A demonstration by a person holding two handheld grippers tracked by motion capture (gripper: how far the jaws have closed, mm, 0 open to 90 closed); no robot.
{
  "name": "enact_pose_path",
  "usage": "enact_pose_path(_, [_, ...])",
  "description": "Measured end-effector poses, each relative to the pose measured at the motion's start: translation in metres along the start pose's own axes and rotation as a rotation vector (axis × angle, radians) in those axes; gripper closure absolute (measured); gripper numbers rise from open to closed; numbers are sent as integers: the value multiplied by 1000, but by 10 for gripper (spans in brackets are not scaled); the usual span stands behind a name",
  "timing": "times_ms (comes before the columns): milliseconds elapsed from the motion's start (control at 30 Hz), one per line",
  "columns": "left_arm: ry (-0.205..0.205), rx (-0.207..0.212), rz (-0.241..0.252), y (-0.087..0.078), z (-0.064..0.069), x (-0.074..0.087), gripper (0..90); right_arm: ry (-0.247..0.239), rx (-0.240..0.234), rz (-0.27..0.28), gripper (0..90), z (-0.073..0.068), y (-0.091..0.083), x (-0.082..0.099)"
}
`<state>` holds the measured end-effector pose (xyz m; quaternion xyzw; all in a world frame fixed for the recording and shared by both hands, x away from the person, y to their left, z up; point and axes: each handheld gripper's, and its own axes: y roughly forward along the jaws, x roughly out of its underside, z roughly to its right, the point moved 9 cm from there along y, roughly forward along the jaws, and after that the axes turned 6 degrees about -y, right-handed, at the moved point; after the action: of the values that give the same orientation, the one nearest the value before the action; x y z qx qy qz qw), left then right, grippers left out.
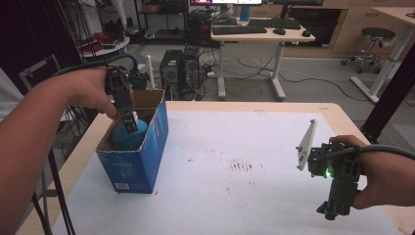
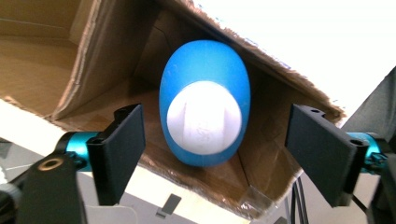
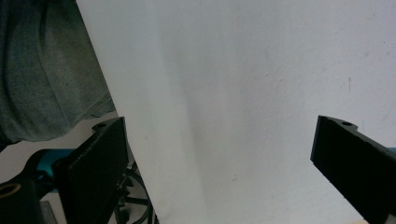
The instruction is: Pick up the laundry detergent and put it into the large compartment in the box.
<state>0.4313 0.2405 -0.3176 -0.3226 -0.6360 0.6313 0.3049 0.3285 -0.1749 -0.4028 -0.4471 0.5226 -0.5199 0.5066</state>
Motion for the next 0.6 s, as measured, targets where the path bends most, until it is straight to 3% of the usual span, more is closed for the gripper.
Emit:
enact_pose_path(300, [62, -6, 19, -23, 23, -19, 179, 2, 4, 5, 35, 1, -3, 1])
enact_pose_path(600, [183, -50, 10, -26, 47, -43, 154, 4, 7, 4, 35, -1, -3, 3])
